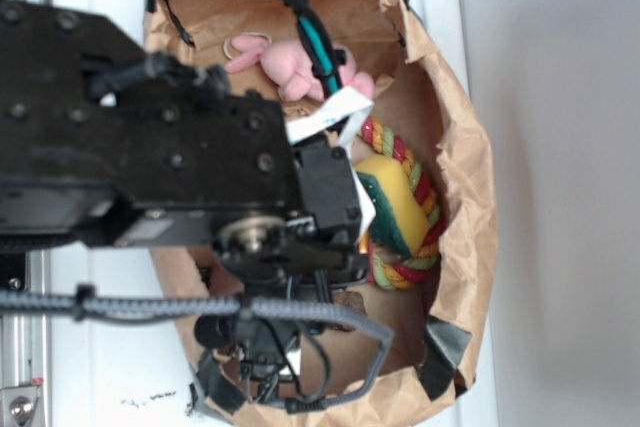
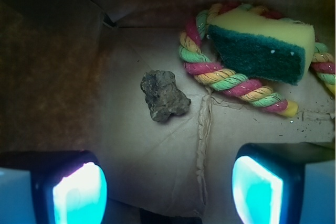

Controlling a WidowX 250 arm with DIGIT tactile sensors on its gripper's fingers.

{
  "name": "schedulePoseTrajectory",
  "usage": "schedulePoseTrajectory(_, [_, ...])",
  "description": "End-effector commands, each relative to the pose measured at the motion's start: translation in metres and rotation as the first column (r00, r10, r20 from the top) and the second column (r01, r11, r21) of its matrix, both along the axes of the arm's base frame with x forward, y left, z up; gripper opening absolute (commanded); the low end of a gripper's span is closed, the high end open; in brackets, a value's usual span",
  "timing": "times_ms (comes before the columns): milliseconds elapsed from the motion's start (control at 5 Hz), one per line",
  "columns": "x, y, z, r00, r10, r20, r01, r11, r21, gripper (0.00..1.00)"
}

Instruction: Grab the rock.

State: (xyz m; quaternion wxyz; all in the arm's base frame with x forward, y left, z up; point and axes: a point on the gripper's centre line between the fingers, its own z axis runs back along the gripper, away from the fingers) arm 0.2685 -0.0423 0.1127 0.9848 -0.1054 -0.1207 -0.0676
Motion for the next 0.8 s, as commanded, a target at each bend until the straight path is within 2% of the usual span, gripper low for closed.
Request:
schedulePoseTrajectory(0, [0.000, -0.010, 0.006, 0.989, -0.105, 0.102, 0.102, 0.994, 0.033, 1.00])
schedulePoseTrajectory(200, [0.008, -0.015, -0.001, 0.977, -0.141, 0.157, 0.138, 0.990, 0.034, 1.00])
schedulePoseTrajectory(400, [0.016, -0.027, -0.008, 0.972, -0.155, 0.176, 0.157, 0.988, 0.000, 1.00])
schedulePoseTrajectory(600, [0.021, -0.033, -0.013, 0.971, -0.159, 0.177, 0.162, 0.987, -0.002, 1.00])
